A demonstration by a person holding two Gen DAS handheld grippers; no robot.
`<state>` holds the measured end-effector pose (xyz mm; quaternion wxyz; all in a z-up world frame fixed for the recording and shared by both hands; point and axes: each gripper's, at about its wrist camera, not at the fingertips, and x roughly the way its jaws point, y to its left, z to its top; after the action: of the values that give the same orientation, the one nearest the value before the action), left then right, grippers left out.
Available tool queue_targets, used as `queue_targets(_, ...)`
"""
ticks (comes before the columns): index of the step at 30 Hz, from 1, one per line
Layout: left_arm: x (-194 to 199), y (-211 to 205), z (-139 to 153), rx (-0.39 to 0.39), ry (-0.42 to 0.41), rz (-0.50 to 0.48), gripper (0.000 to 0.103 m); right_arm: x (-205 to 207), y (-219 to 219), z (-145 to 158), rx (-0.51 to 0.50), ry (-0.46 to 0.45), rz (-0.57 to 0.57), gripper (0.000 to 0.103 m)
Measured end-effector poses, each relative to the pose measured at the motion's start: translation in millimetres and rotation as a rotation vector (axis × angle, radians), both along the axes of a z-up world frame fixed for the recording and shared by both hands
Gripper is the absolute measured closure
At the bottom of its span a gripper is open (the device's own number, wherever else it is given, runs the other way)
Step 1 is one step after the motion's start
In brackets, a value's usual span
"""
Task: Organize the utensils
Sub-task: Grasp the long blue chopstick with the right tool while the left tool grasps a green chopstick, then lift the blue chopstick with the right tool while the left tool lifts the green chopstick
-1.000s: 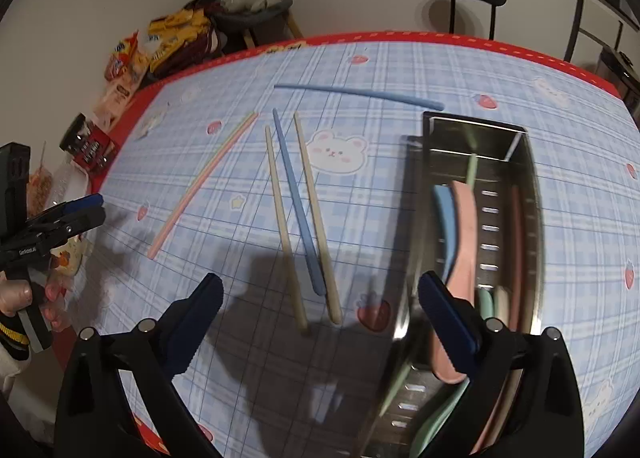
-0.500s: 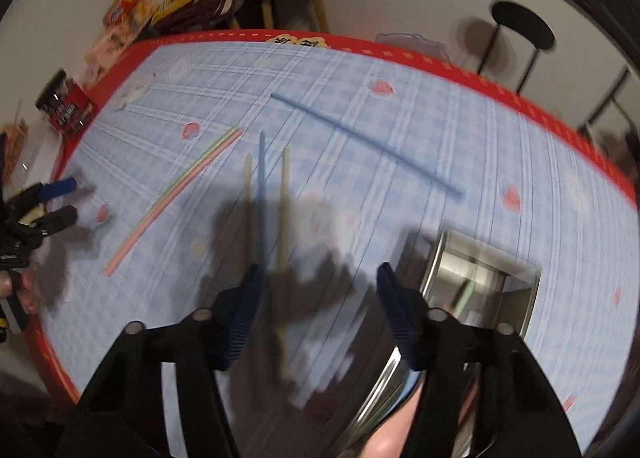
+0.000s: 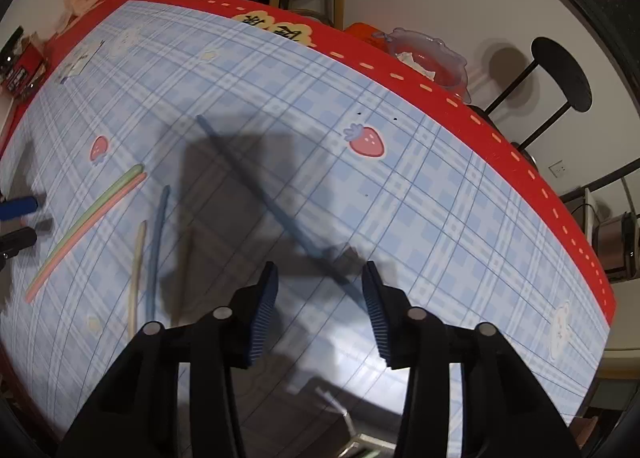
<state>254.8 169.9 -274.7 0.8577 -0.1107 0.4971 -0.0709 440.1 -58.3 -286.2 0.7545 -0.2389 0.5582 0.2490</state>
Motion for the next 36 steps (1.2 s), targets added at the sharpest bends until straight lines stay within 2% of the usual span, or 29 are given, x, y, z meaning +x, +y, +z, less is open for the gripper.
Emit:
queue_targets(7,4.2,-11.6,-7.1,0.030,0.009,-0.045,0.068,11.4,-12.5,-9.4,0.051,0.019,-0.012,0.069)
queue_targets(9,6.5,-13.7,-8.3,0.024,0.016,-0.047,0.069,12.2,-17.9,-11.0,0.082,0.022,-0.031,0.079)
queue_targets(12,7.4,-20.4,-7.9,0.032,0.013,-0.066,0.069,9.4,-20.5,-13.0,0.089,0.020,-0.026,0.087)
queue_targets(16,11.9,-28.5,-9.6,0.088,0.015,-0.091,0.069,1.6,-21.8,-12.5,0.094,0.022,-0.019,0.090)
queue_targets(20,15.8,-27.9,-11.8,0.093,0.023,-0.078,0.070,-6.3,-20.8,-12.7,0.098,0.022,-0.014,0.092)
queue_targets(26,20.9,-32.2,-12.0,0.146,0.014,-0.083,0.069,-20.3,-12.2,-8.5,0.102,0.031,0.006,0.096)
queue_targets(33,28.1,-39.5,-13.1,0.203,0.012,-0.104,0.066,-14.0,-7.7,-9.1,0.117,0.037,-0.019,0.096)
queue_targets(36,27.3,-49.3,-14.1,0.269,0.013,-0.140,0.066,-12.4,-6.4,-8.9,0.110,0.036,-0.025,0.095)
